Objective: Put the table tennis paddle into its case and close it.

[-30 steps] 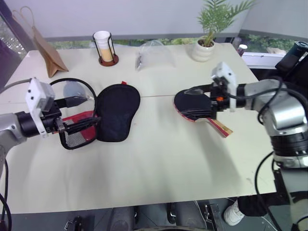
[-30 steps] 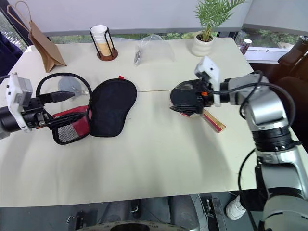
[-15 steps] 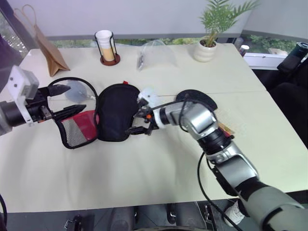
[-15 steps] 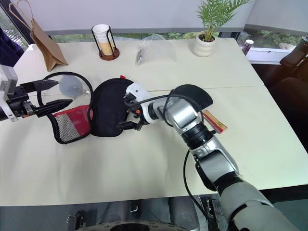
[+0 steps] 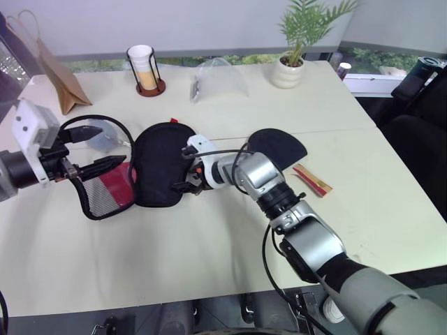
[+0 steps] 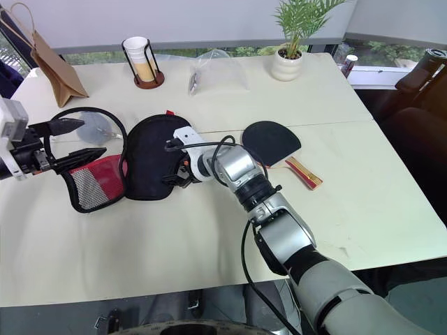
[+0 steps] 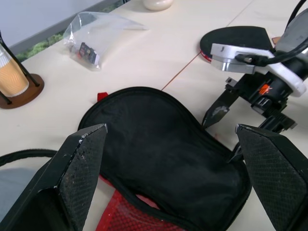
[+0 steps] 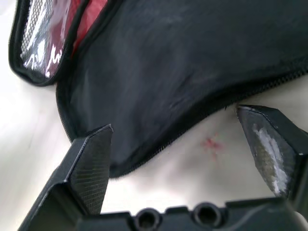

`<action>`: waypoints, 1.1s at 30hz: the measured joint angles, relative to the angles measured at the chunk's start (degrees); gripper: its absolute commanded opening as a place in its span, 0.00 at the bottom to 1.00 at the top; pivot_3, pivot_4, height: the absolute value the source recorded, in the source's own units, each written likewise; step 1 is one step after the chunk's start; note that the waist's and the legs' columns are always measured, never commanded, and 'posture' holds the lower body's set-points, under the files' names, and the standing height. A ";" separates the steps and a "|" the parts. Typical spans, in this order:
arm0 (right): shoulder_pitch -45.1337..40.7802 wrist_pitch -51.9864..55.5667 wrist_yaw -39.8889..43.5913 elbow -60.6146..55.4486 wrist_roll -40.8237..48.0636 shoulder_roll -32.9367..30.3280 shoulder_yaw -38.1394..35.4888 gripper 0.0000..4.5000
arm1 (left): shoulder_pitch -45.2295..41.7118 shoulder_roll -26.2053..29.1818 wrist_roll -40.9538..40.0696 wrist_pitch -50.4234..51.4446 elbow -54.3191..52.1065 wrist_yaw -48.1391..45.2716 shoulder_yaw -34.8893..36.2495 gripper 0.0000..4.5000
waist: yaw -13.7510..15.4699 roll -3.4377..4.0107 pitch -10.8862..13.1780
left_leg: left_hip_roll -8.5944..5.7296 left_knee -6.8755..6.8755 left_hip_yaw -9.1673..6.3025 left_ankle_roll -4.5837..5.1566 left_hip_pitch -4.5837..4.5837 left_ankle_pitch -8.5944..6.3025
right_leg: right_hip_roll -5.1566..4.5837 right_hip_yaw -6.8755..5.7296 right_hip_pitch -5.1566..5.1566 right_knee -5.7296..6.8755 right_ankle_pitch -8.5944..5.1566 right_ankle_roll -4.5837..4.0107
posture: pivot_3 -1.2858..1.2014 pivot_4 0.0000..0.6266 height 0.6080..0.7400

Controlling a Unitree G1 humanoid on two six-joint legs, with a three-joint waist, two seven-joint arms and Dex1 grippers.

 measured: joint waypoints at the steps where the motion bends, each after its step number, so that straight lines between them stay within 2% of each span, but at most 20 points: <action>1: -0.17 -1.08 -0.37 0.80 -0.60 0.41 0.10 0.98 | 0.15 0.00 0.00 0.12 -0.14 0.13 0.10 0.99 | -0.01 0.00 0.00 | 0.00 0.00 0.00 0.00 0.01 0.00 | 0.00 0.00 0.00 0.00 0.00 0.00 | 0.52 0.24 1.00; 4: -0.26 -6.27 -2.09 3.40 -3.79 1.86 1.97 0.98 | 1.06 -0.01 -0.21 0.89 -1.36 0.77 0.77 0.99 | -0.07 0.00 0.00 | 0.00 -0.02 0.00 0.00 0.04 0.00 | -0.01 0.00 0.01 0.00 -0.01 -0.01 | 0.52 0.24 1.00; 6: -0.04 -9.39 -3.29 4.91 -5.99 2.83 3.12 0.86 | 1.66 -0.06 -0.49 1.23 -1.82 1.25 1.72 0.99 | -0.19 -0.02 -0.01 | 0.01 -0.03 -0.02 -0.02 0.06 0.01 | 0.00 0.00 0.01 0.00 -0.02 -0.04 | 0.52 0.24 1.00; 8: 0.55 -12.17 -4.22 5.72 -8.28 3.09 4.31 0.69 | 2.08 -0.06 -0.83 1.36 -2.49 1.55 2.61 0.99 | -0.22 -0.04 -0.02 | 0.01 -0.05 -0.02 -0.04 0.14 0.01 | -0.01 0.00 0.08 0.00 -0.08 -0.17 | 0.52 0.24 1.00; 14: 2.26 -16.61 -3.42 6.12 -10.96 3.39 5.72 0.03 | 3.79 -0.31 -1.17 2.20 -4.18 2.60 4.23 0.99 | -0.57 -0.08 -0.06 | -0.03 -0.59 0.03 -0.29 0.61 0.16 | -0.04 0.03 0.31 -0.09 -0.09 -0.17 | 0.52 0.24 1.00; 19: 3.73 -16.31 -2.24 3.40 -11.67 1.94 5.57 0.01 | 4.14 -0.73 -1.23 2.24 -4.74 3.14 4.33 0.99 | 0.13 -0.09 -0.06 | -0.05 -0.69 -0.04 -0.41 0.64 0.24 | -0.03 0.02 0.32 -0.09 -0.11 -0.20 | 0.52 0.24 1.00; 24: 6.89 -11.02 -0.48 -4.47 -11.04 -1.93 4.35 0.01 | 4.28 -1.34 -1.22 2.20 -5.05 3.61 4.35 0.99 | 1.19 -0.13 -0.09 | -0.14 -0.68 -0.06 -0.40 0.53 0.24 | -0.14 0.02 0.35 -0.25 -0.12 -0.23 | 0.52 0.24 1.00; 28: 11.15 -3.25 3.30 -16.33 -9.44 -9.99 3.39 0.01 | 4.29 -2.07 -1.19 2.03 -5.23 3.80 4.34 0.99 | 2.46 -0.17 -0.11 | -0.22 -0.66 -0.10 -0.40 0.46 0.24 | -0.22 -0.02 0.31 -0.33 -0.14 -0.25 | 0.52 0.24 1.00; 33: 17.21 1.17 11.09 -29.38 -6.02 -20.74 3.46 0.01 | 4.05 -2.93 -1.17 1.86 -5.54 4.01 3.82 0.99 | 2.09 -0.20 -0.13 | -0.21 -0.69 -0.07 -0.39 0.44 0.24 | -0.19 -0.02 0.30 -0.33 -0.14 -0.24 | 0.52 0.24 1.00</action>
